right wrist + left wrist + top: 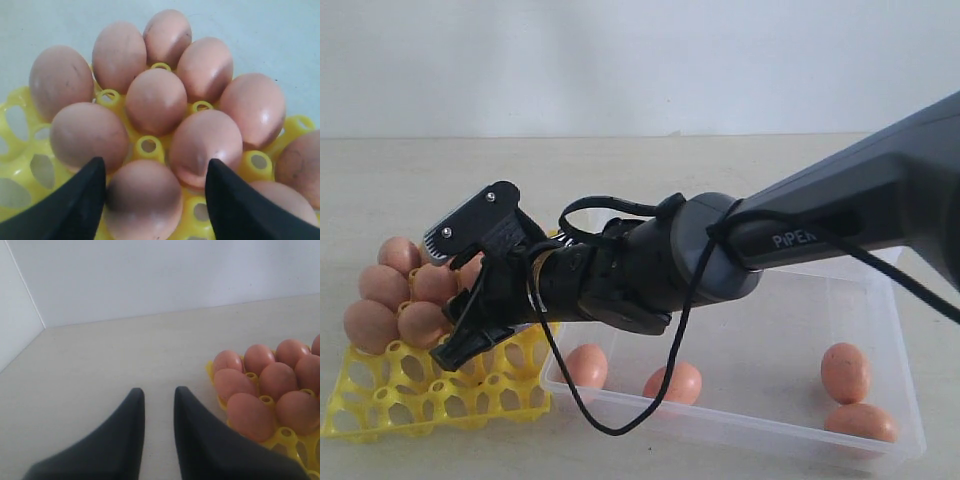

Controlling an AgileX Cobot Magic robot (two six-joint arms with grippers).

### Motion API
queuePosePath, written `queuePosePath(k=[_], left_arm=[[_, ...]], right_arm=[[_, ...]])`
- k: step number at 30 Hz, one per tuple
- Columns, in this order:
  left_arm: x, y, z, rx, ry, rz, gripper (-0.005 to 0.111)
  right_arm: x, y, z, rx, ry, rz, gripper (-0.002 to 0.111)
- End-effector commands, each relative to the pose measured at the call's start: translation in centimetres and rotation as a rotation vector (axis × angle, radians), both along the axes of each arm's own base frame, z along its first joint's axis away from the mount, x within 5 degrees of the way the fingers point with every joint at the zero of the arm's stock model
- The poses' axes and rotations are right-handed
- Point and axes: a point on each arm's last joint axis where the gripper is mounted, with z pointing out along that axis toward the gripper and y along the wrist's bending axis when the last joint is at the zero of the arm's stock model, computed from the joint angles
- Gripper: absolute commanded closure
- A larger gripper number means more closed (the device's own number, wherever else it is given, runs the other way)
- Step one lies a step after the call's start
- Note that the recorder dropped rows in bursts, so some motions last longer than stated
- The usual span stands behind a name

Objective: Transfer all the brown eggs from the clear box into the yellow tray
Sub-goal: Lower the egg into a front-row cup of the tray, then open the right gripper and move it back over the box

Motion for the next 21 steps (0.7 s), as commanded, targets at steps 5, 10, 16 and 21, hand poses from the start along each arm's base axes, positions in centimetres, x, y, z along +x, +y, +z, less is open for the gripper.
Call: queuePosePath(k=[5,10,16,21], left_arm=[[0.0,0.0,-0.1,-0.004,-0.001,0.002,0.085],[0.0,0.0,-0.1,-0.004,-0.001,0.002,0.085],[0.0,0.0,-0.1,-0.004,-0.001,0.002,0.085],[0.0,0.0,-0.1,-0.004,-0.001,0.002,0.085]], right_arm=[[0.0,-0.4,3.4,0.021,-0.045,-0.01,0.051],[0.0,-1.7,6.3,-0.019,-0.067,-0.05,0.051],[0.0,-4.6,10.4,-0.104,-0.082,-0.146,0.051],[-0.7,-8.9,10.6,-0.309,-0.046,-0.238,0.051]])
